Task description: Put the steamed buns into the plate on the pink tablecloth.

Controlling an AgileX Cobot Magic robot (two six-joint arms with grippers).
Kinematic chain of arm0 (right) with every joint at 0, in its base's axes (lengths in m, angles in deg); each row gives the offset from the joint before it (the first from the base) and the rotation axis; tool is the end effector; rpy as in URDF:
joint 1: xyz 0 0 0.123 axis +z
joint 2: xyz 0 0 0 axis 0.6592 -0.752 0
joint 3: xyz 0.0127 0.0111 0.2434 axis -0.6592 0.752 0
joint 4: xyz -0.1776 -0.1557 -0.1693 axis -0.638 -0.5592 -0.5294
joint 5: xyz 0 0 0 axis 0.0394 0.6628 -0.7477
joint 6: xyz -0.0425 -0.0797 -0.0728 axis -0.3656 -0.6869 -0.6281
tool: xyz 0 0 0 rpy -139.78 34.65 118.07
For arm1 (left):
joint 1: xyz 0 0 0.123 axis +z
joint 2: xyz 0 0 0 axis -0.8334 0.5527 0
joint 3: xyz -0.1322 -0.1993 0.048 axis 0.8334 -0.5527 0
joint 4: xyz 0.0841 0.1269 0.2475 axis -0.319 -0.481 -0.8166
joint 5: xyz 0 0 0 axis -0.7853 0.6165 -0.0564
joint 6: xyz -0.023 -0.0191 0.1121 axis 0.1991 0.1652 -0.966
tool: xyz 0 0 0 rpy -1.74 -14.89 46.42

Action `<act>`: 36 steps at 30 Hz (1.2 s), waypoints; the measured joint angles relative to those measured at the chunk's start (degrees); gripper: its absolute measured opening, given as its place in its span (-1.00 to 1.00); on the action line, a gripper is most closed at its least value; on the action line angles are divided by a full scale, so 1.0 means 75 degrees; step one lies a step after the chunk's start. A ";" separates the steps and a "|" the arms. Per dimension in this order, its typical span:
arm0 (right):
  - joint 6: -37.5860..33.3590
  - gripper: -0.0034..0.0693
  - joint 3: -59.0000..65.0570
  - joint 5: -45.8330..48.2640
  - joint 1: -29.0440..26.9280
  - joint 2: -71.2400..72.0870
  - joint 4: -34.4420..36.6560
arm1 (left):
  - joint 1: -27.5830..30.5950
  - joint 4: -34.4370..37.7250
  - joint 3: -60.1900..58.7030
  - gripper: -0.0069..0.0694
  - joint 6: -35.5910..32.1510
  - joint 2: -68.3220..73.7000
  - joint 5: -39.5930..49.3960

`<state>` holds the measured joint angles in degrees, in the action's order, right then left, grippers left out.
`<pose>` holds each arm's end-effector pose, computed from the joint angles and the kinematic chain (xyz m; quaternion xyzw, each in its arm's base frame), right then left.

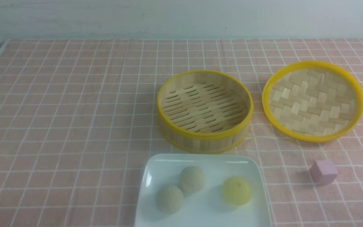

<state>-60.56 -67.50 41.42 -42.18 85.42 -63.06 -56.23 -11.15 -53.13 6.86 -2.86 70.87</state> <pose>0.1562 -0.0037 0.1659 0.0183 0.8104 -0.0017 0.5856 0.1575 0.0047 0.1670 -0.0662 0.7986 -0.0255 0.5976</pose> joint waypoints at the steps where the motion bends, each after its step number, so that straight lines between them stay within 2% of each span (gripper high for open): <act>1: 0.0013 -0.25 0.0000 0.0000 0.0000 0.0000 0.0000 | 0.0000 0.0000 0.0000 -0.66 0.0000 0.0000 0.0000; 36: 0.0015 -0.25 0.0000 0.0000 0.0000 0.0000 -0.0002 | 0.0000 -0.0008 0.0000 -0.63 -0.0015 0.0000 0.0007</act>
<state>-60.45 -67.50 41.42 -42.18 85.42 -63.08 -56.23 -11.21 -53.13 6.74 -2.86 70.93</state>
